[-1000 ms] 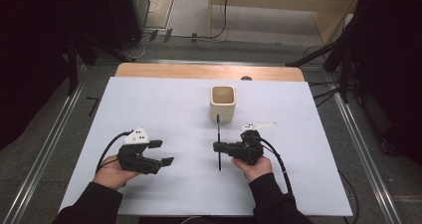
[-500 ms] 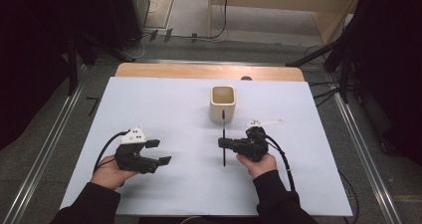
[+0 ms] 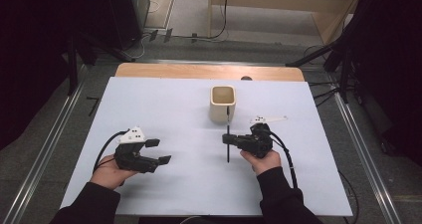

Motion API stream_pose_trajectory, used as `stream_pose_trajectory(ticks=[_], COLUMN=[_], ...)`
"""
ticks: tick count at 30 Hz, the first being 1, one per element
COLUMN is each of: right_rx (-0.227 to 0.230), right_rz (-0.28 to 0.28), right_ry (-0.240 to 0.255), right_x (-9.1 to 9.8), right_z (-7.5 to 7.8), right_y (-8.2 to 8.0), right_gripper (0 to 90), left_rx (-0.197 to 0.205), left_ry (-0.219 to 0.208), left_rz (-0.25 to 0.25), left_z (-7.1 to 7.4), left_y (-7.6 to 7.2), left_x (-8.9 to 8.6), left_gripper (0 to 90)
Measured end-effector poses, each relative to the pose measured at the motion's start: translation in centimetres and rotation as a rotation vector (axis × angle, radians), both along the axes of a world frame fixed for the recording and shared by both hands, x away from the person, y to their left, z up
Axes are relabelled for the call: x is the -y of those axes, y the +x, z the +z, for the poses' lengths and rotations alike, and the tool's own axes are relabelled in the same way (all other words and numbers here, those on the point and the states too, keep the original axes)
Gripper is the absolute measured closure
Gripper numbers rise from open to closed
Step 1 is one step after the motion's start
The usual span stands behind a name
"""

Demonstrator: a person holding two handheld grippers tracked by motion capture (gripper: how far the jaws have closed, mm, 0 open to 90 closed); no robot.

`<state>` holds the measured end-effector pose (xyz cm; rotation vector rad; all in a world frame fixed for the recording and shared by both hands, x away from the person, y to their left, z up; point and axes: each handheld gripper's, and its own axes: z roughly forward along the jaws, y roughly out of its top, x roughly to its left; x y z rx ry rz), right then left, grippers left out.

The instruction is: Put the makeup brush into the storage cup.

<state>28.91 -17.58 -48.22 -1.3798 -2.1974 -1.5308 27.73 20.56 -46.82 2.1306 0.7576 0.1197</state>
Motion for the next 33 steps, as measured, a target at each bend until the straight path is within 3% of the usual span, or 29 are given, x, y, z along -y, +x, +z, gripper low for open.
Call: stream_pose_trajectory(ticks=[13,33], right_rx=[-0.001,0.02], right_rz=[-0.001,-0.014], right_ry=[-0.002,-0.005], right_x=[0.2,0.6], right_z=[0.5,3.1], right_y=[1.0,4.2], right_gripper=[85.9,86.0], left_rx=[-0.005,-0.013], left_ry=[0.01,0.015], left_rz=[0.001,-0.006], left_z=[-0.1,-0.3], left_y=[0.1,0.1], left_x=[0.1,0.1], left_gripper=[25.2,25.2])
